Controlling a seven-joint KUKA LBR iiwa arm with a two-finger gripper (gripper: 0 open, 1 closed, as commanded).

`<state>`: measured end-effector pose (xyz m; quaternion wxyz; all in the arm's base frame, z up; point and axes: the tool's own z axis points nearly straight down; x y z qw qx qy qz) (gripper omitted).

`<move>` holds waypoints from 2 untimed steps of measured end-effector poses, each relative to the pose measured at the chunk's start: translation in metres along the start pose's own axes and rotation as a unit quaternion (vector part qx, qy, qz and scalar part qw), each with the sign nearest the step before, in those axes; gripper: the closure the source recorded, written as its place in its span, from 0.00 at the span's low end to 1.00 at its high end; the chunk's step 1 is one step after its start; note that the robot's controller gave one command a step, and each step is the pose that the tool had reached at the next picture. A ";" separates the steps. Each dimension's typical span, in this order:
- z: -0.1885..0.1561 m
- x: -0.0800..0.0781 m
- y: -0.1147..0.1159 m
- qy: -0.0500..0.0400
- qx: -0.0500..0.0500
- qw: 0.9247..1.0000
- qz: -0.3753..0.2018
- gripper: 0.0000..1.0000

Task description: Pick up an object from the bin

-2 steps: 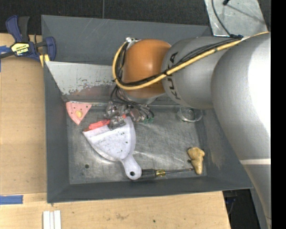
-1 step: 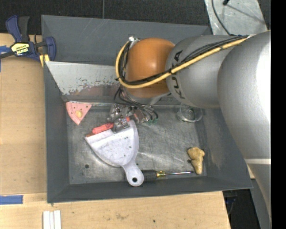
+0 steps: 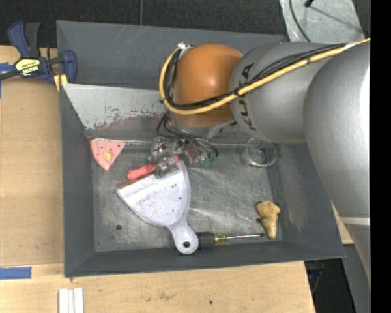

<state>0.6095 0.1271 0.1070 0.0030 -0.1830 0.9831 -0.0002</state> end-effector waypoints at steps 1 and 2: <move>-0.011 -0.003 0.000 -0.001 0.000 1.000 0.000 1.00; -0.018 -0.002 0.000 -0.001 0.000 1.000 0.000 1.00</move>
Offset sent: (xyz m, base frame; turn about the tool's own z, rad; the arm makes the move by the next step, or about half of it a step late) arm 0.0000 0.0000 0.0010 0.0000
